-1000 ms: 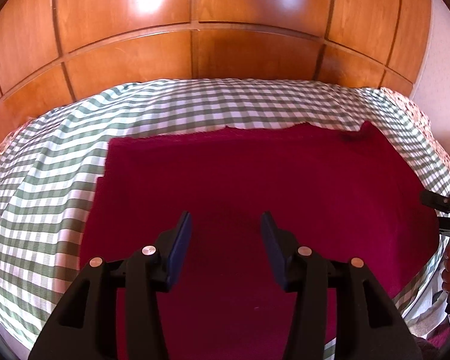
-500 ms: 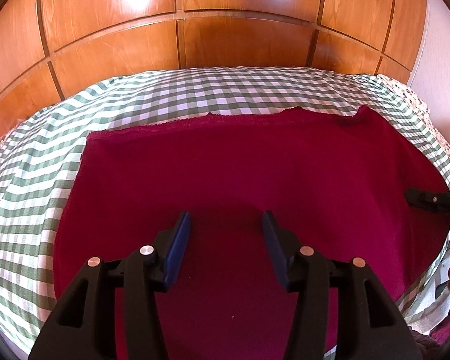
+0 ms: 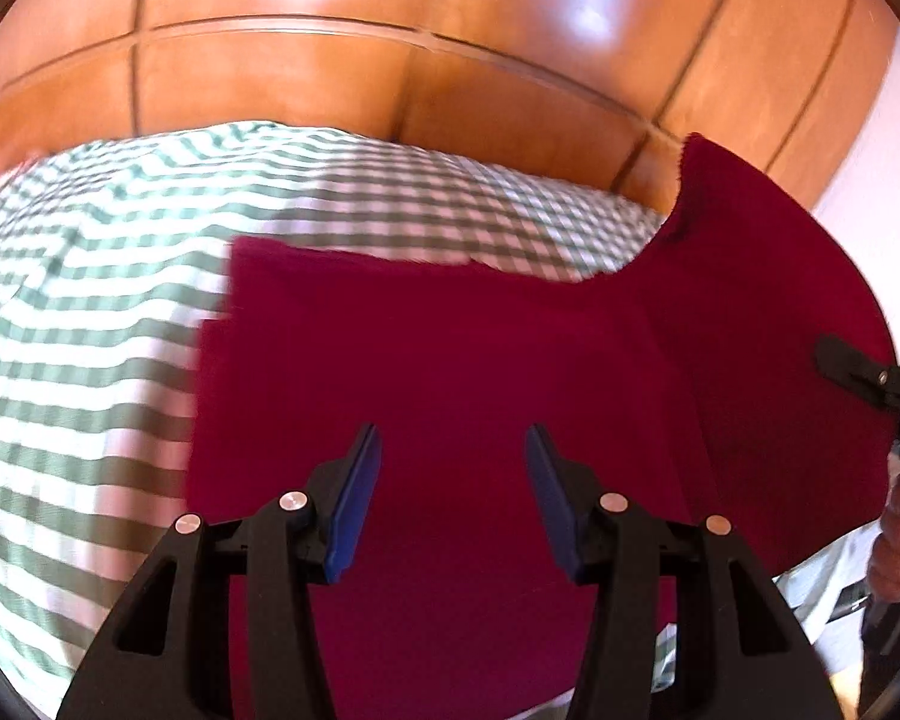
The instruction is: Fold small clothes
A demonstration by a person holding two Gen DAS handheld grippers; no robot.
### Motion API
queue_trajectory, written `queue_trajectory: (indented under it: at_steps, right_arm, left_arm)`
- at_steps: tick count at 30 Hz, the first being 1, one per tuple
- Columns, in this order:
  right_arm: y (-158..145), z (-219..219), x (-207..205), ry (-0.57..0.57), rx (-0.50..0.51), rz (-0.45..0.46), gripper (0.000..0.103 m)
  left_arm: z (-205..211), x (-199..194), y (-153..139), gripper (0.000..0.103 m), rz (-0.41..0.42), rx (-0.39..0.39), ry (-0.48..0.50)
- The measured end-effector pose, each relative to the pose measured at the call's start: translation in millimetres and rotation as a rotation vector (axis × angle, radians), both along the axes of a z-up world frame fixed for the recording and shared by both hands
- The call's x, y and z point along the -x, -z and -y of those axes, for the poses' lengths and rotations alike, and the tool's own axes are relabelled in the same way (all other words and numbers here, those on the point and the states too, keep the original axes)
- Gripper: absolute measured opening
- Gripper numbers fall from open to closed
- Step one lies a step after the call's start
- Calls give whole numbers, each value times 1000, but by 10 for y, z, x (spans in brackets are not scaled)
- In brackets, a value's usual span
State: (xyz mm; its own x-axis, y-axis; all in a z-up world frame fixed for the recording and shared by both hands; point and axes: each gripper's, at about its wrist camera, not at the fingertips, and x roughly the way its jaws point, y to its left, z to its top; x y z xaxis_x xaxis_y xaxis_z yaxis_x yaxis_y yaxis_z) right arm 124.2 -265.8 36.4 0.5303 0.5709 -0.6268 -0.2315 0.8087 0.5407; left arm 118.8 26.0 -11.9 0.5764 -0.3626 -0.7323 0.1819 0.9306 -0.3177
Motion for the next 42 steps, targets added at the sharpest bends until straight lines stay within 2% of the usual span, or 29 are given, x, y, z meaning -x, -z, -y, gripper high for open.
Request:
queue_trajectory:
  at_steps: [5,10,15,18,21,22,24,25,26,30,36,37,38,39,40,41,42]
  right_arm:
    - [-27,-631,-126,-99,39,2,32]
    - [161,-1267,-201,-197,104,-26,32]
    - [373,-1761,-135,-282,214,-29,32]
    - [447,-1956,-43,-348,260,-7,32]
    - [534,-2067,58,-420,253,10,45]
    - [553,-2062,95,-441,236,15,45]
    - [533,-2032,196,-478,176,12,59]
    - [518,-2019,217,-497,137,3,71]
    - [479,-1966,278,-519,86,4,74]
    - [322,-1662,421,-540,0,11,75]
    - [335,-1137,481,-425,66,15,72]
    - [353,-1101,475,-408,73,15,66]
    - [376,-1079,478,-399,79,13,63]
    - [383,-1106,469,-397,81,14,58]
    - [403,-1134,477,-406,78,16,53]
    - [427,-1199,506,-431,75,18,52]
    - [460,-1287,506,-448,79,18,51]
  left_arm:
    - [-590,34,-60,49,-11,99,-63]
    - [-1054,82,-36,49,-33,202,-115]
    - [-1235,106,-22,50,-53,326,-96]
    - [-1226,67,-42,61,-65,391,-66]
    - [-1160,-28,-7,64,-109,438,-29]
    - [-1132,-55,13,68,-121,449,-20]
    - [-1074,-124,79,70,-162,473,3]
    - [-1056,-161,115,70,-184,477,3]
    - [-1032,-193,152,70,-206,480,6]
    - [-962,-244,196,70,-230,463,1]
    - [-868,-272,158,68,-227,419,-12]
    - [-836,-267,134,59,-221,403,-11]
    - [-839,-256,112,46,-216,377,-14]
    - [-790,-257,84,37,-204,320,-23]
    - [-751,-258,62,18,-190,266,-24]
    - [-702,-242,30,15,-164,193,-26]
    - [-693,-218,5,14,-142,166,-27]
